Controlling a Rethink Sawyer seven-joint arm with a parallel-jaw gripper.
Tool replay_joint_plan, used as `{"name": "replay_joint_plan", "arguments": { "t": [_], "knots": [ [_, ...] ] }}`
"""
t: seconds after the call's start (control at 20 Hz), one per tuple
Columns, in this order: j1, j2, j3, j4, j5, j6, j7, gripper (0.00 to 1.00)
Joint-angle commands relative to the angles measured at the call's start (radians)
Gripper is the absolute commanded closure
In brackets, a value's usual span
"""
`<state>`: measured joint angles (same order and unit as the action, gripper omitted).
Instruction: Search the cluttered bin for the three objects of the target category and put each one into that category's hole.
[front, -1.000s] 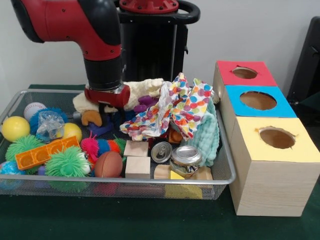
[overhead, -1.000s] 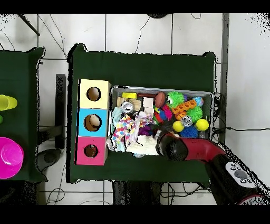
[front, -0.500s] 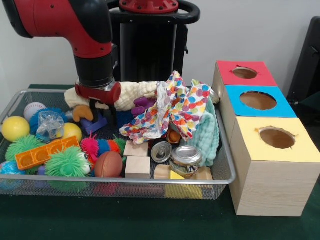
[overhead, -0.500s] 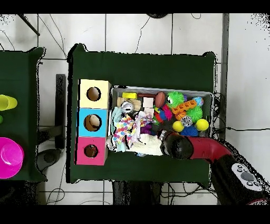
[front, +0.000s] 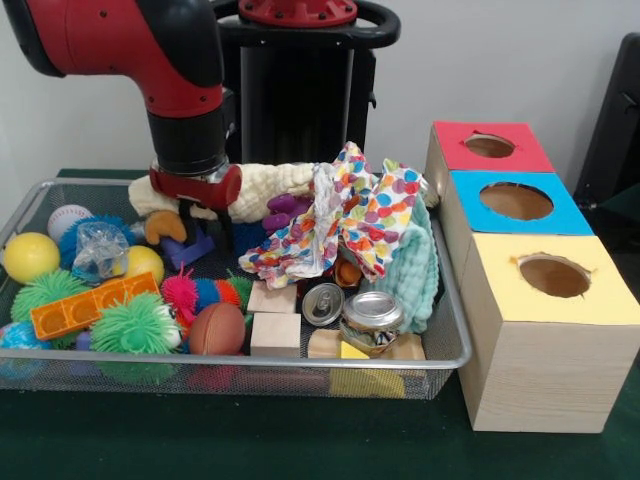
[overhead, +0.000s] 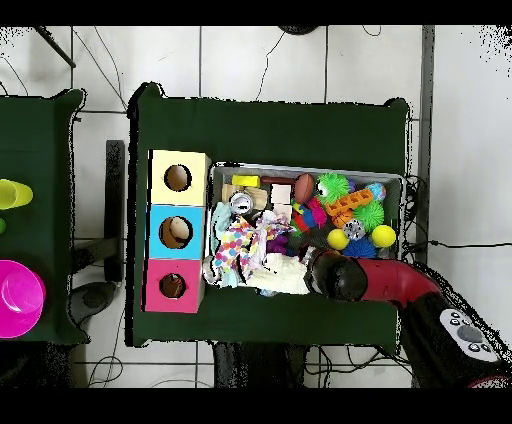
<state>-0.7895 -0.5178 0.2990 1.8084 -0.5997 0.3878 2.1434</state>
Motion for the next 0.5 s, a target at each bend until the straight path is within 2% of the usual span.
{"name": "replay_joint_plan", "arguments": {
  "t": [0.05,0.3,0.5],
  "knots": [
    [-0.004,-0.019,0.023,-0.067,-0.074,0.238,-0.27,0.0],
    [-0.011,-0.082,0.032,-0.066,-0.071,0.275,-0.303,0.0],
    [-0.021,-0.091,0.045,-0.07,-0.07,0.31,-0.318,0.0]
  ]
}}
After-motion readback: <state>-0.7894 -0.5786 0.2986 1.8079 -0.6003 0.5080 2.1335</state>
